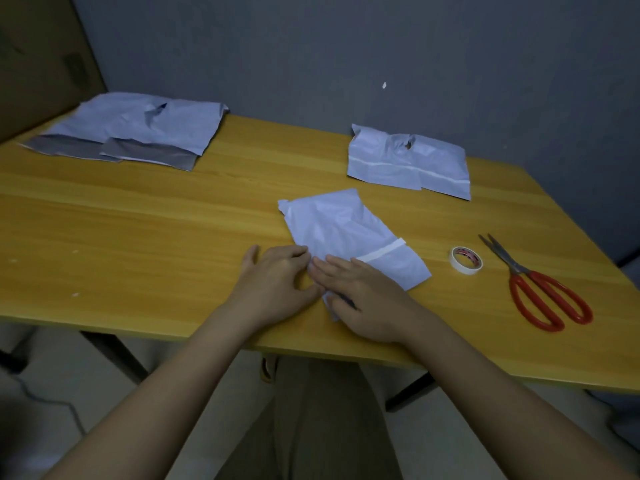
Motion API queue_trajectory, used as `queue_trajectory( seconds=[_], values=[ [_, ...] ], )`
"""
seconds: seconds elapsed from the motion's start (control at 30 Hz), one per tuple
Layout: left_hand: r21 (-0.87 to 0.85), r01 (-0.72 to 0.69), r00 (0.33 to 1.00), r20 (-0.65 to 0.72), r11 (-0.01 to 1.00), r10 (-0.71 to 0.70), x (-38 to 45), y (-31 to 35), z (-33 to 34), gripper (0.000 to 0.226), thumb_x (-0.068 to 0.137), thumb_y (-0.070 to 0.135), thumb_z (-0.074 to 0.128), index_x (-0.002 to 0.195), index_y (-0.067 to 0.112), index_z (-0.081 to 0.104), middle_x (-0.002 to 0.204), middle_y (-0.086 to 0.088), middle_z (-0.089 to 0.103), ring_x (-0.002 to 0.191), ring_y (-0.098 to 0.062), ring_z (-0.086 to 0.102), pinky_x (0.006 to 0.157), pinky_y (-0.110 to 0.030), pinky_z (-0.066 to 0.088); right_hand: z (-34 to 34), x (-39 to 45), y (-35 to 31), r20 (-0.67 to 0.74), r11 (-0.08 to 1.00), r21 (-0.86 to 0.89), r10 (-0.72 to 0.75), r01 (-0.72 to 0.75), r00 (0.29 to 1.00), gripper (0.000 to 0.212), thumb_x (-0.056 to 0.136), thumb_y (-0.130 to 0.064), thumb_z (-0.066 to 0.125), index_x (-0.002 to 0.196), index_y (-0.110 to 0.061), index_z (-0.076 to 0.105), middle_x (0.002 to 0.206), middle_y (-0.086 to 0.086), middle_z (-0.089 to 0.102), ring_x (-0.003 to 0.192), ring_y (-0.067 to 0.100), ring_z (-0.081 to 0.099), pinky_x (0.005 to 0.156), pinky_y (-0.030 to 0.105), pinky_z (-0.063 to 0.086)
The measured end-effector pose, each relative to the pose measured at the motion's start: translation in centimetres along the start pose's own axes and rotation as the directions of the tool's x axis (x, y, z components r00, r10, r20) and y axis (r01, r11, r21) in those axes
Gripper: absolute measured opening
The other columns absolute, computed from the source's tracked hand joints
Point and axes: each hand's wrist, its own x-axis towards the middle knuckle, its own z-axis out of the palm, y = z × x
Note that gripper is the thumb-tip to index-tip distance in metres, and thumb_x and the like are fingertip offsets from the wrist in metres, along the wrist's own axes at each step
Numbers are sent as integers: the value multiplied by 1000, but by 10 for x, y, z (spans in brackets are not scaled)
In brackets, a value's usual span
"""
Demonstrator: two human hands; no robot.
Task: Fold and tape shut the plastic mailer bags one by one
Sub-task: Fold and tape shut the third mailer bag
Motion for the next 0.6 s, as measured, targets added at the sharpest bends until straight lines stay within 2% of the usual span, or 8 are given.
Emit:
queue_trajectory(
  seconds=[0.07, 0.2, 0.37, 0.5, 0.53, 0.6],
  values=[
    [-5, 8, 1000, 14, 1000, -7, 0, 1, -1, 62, 85, 58, 51, 141, 32, 39, 150, 17, 30, 138, -3, 22, 116, -45, 4, 1, -1, 1, 12, 999, -35, -24, 25, 1000, 54, 97, -33, 24, 151, -29, 21, 158, -14, 14, 146, 7, 6, 118, 29, 6],
    [-22, 23, 999, 46, 1000, -22, 0, 2, -1, 63, 86, 57, 48, 143, 35, 34, 150, 16, 26, 139, -5, 18, 116, -44, 6, -4, 1, 5, 86, 1000, 3, -17, 16, 996, 49, 103, -33, 23, 151, -31, 16, 158, -16, 7, 146, 4, 0, 118, 28, 0],
    [44, 22, 997, 76, 999, -25, 3, 3, -1, 60, 85, 60, 47, 140, 38, 37, 149, 13, 26, 139, -9, 19, 115, -44, 9, 4, -4, 6, 47, 1000, -14, -14, 14, 999, 50, 102, -35, 23, 152, -30, 16, 158, -16, 6, 145, 1, -2, 117, 28, -6],
    [47, 27, 994, 108, 999, -32, 5, 6, -6, 59, 85, 60, 48, 139, 37, 40, 148, 12, 26, 138, -11, 19, 115, -44, 10, -5, 2, 6, 74, 973, 219, 58, -73, 996, 45, 104, -34, 28, 149, -30, 24, 157, -17, 14, 143, -4, 2, 119, 27, -3],
    [53, 28, 993, 116, 998, -34, 5, 6, -6, 60, 85, 60, 47, 140, 37, 39, 148, 12, 26, 138, -12, 19, 115, -44, 10, -5, 1, 7, 42, 976, 202, 74, -81, 996, 47, 104, -35, 29, 150, -28, 24, 157, -16, 15, 143, -3, 2, 119, 29, -2],
    [57, 32, 992, 122, 998, -38, 5, 6, -6, 62, 85, 61, 48, 141, 36, 38, 148, 11, 26, 138, -13, 18, 115, -45, 11, -1, -2, 9, 9, 996, 56, 67, -68, 998, 51, 103, -39, 30, 151, -27, 19, 158, -14, 11, 145, 1, 1, 120, 30, -2]
  ],
)
